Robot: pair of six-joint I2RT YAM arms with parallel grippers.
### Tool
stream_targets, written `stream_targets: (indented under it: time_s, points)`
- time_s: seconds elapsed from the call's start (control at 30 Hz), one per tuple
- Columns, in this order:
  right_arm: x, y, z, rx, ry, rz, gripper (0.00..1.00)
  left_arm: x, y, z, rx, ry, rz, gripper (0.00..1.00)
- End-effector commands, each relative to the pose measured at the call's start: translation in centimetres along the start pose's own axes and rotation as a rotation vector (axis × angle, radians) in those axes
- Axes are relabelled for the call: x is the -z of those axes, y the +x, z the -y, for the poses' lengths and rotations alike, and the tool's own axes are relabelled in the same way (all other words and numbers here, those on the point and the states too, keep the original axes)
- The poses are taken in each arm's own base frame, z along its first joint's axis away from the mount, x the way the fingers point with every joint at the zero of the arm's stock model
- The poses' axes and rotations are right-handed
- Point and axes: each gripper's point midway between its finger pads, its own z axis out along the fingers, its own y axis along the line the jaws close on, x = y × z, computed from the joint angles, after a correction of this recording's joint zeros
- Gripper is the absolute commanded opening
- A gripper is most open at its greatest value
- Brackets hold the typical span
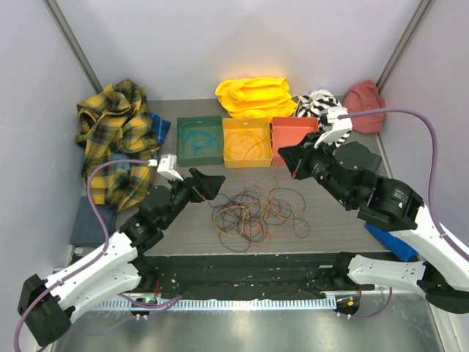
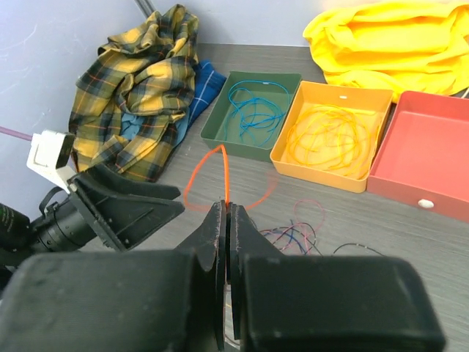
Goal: Untangle the cables
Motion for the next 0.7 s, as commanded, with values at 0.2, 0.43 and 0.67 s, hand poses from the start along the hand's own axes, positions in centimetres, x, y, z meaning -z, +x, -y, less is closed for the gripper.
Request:
stream_targets:
  time_s: [0.2, 0.43, 0.67]
  points:
    - [-0.1, -1.3, -3.1, -0.096, -0.123, 0.017, 0.01, -0.5, 3.4, 8.4, -0.238, 0.391, 0.071, 1.00]
    - [0.6, -4.3, -4.5, -0.123, -0.170, 0.061, 0.01, -1.4, 5.9, 10.4, -0.238, 0.464, 0.051, 1.00]
    - [0.6, -4.5, -4.6, -0.120, -0.170, 0.058, 0.01, -3.5, 8.1, 9.8, -0.244, 0.397, -0.011, 1.00]
